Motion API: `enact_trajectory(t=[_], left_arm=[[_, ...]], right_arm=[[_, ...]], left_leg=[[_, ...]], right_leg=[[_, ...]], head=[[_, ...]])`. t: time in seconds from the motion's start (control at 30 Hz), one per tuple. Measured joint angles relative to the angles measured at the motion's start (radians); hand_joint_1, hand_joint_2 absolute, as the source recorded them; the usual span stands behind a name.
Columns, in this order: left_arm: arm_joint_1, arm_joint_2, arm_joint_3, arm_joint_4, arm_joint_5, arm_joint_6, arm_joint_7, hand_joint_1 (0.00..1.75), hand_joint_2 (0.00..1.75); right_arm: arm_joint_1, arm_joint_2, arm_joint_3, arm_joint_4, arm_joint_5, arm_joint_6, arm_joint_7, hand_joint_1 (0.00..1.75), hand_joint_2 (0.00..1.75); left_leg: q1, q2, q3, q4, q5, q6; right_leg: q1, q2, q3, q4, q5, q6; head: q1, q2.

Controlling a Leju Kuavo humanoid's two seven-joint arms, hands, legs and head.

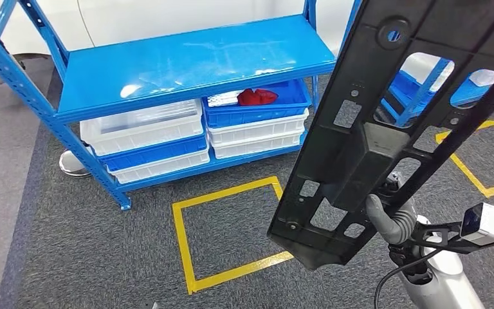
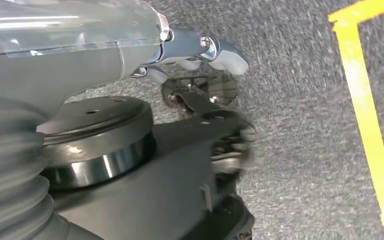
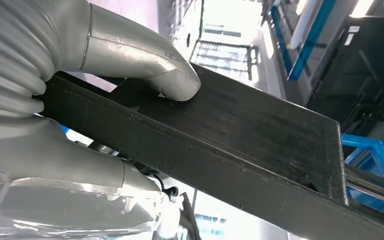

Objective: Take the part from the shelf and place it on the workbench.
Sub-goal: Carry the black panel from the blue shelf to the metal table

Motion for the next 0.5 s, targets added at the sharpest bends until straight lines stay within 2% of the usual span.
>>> enact_trajectory(t=[0.03,0.07,0.1,0.17,0.2,0.23,0.3,0.33,0.37,0.4,0.43,0.47,0.5], left_arm=[[0.000,0.001,0.000,0.000,0.000,0.000,0.000,0.00,1.75],[0.000,0.001,0.000,0.000,0.000,0.000,0.000,0.00,1.75],[0.000,0.002,0.000,0.000,0.000,0.000,0.000,0.00,1.75],[0.000,0.001,0.000,0.000,-0.001,0.000,0.000,0.00,1.75],[-0.001,0.001,0.000,0.000,-0.001,0.000,-0.001,0.00,1.75],[-0.001,0.001,0.000,0.000,-0.001,0.000,-0.001,0.00,1.75],[0.000,0.000,0.000,0.000,0.000,0.000,-0.002,0.00,1.75],[0.003,0.000,0.000,0.000,0.000,0.000,-0.002,0.00,1.75],[0.005,0.000,0.000,0.000,0.001,0.000,-0.002,0.00,1.75],[0.007,0.000,0.000,0.000,0.001,0.000,-0.002,0.00,1.75],[0.007,0.000,0.000,0.000,0.001,0.000,-0.002,0.00,1.75],[0.006,0.000,0.000,0.000,0.001,0.000,-0.002,0.00,1.75],[0.005,0.000,0.000,0.000,0.001,0.000,-0.002,0.00,1.75]], right_arm=[[0.000,0.001,0.000,-0.002,0.002,-0.001,0.000,1.75,1.75],[0.001,0.003,0.000,-0.004,0.004,-0.002,0.001,1.75,1.75],[0.003,0.005,0.000,-0.005,0.005,-0.002,0.001,1.75,1.75],[0.009,0.006,-0.001,-0.008,0.007,-0.002,0.001,1.75,1.75],[0.011,0.006,-0.003,-0.009,0.007,-0.002,0.001,1.75,1.75],[0.012,0.006,-0.004,-0.011,0.007,-0.002,0.000,1.75,1.75],[0.013,0.007,-0.005,-0.012,0.008,0.000,0.000,1.75,1.75],[0.013,0.008,-0.005,-0.012,0.008,0.002,-0.001,1.75,1.75],[0.014,0.008,-0.005,-0.012,0.009,0.004,-0.001,1.75,1.75],[0.015,0.009,-0.005,-0.012,0.009,0.005,-0.001,1.75,1.75],[0.015,0.009,-0.005,-0.012,0.009,0.005,-0.001,1.75,1.75],[0.015,0.010,-0.005,-0.012,0.010,0.006,-0.001,1.75,1.75],[0.013,0.010,-0.005,-0.012,0.010,0.007,-0.001,1.75,1.75]], left_leg=[[0.000,-0.022,0.031,-0.065,0.022,0.004],[0.000,-0.039,0.050,-0.105,0.033,0.007],[-0.002,-0.046,0.056,-0.120,0.033,0.008],[-0.003,-0.025,0.057,-0.127,0.043,0.011],[-0.001,-0.014,0.057,-0.132,0.049,0.016],[0.002,-0.001,0.057,-0.138,0.055,0.022],[0.003,0.025,0.053,-0.143,0.060,0.028],[0.002,0.039,0.050,-0.142,0.061,0.030],[0.001,0.052,0.047,-0.141,0.061,0.030],[0.001,0.064,0.044,-0.138,0.061,0.029],[0.001,0.077,0.041,-0.135,0.061,0.028],[0.002,0.089,0.038,-0.130,0.059,0.025],[0.002,0.100,0.037,-0.125,0.057,0.022]], right_leg=[[0.000,0.011,-0.002,0.001,0.003,0.004],[-0.001,0.020,-0.005,0.001,0.006,0.009],[-0.004,0.029,-0.008,0.001,0.010,0.015],[-0.008,0.041,-0.015,0.000,0.017,0.028],[-0.008,0.029,-0.020,0.006,0.012,0.034],[-0.007,0.007,-0.032,0.029,-0.005,0.038],[-0.007,-0.044,-0.076,0.130,-0.069,0.046],[-0.010,-0.055,-0.104,0.196,-0.102,0.050],[-0.012,-0.060,-0.125,0.249,-0.123,0.055],[-0.015,-0.062,-0.133,0.275,-0.127,0.058],[-0.018,-0.067,-0.118,0.257,-0.113,0.062],[-0.019,-0.076,-0.083,0.202,-0.085,0.063],[-0.020,-0.094,-0.040,0.130,-0.060,0.064]], head=[[0.000,0.000],[0.000,0.000],[0.000,0.000],[0.000,0.000],[0.000,0.000],[0.000,0.000],[0.000,0.000],[0.000,0.000],[0.000,0.000],[0.000,0.000],[0.000,0.000],[0.000,0.000],[0.000,0.000]])
